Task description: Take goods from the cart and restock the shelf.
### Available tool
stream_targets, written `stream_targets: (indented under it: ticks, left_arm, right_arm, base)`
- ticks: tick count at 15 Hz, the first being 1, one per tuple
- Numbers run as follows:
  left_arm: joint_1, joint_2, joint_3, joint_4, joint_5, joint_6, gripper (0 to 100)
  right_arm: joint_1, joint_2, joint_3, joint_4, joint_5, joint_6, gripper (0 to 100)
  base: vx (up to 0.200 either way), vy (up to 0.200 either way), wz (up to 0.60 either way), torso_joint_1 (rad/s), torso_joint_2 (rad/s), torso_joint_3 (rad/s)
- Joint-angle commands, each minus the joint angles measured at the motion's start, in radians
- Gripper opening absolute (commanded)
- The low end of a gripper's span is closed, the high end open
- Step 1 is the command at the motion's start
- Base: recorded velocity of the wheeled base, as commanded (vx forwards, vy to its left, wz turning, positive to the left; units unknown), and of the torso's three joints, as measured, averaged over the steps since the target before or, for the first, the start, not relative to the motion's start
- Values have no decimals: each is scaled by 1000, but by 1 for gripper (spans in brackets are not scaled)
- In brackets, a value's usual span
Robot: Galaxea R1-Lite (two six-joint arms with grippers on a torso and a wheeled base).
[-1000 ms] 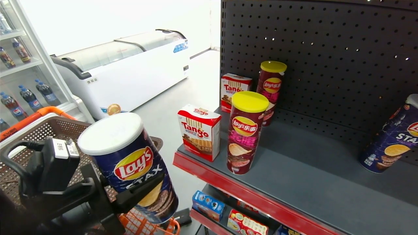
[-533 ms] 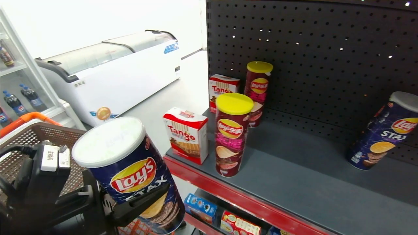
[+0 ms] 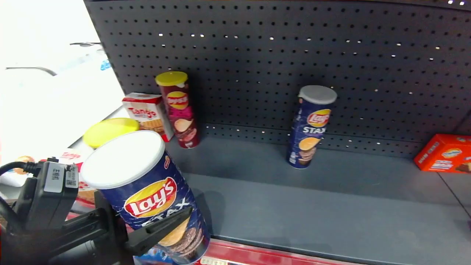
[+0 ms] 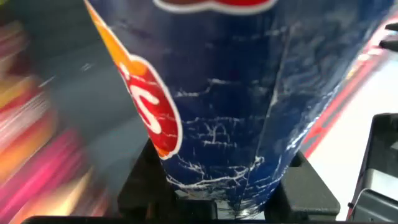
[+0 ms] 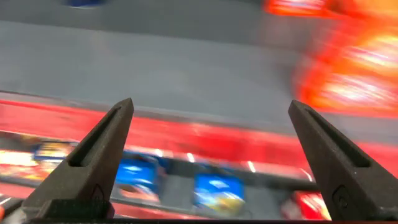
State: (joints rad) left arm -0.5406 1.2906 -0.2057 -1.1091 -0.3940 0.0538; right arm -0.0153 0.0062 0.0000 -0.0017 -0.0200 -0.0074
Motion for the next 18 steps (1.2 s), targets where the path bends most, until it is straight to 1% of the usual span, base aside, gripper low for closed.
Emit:
stream_targets:
  ticks: [1,11,14,17,18]
  left_arm:
    - [1,4,-1,0,0,0,0]
    - [11,3,-3,0,-2,-2,0]
    - [11,1,-14,0,-16,1,0]
    - [13,-1,-37,6,-8,6,0]
    - [28,1,-75,34,24,8,0]
  right_arm:
    - [0,1,0,0,0,0,100]
    - [0,1,0,0,5,-3,100]
    - [0,1,0,0,5,-5,100]
    - [11,20,0,0,26,-26,100]
    - [25,60,-80,-8,60,-32,100]
  base:
    - [0,0,-600,-2,2,2]
    - [0,0,0,0,0,0]
    - [0,0,0,0,0,0]
    - [0,0,0,0,0,0]
    - [0,0,0,0,0,0]
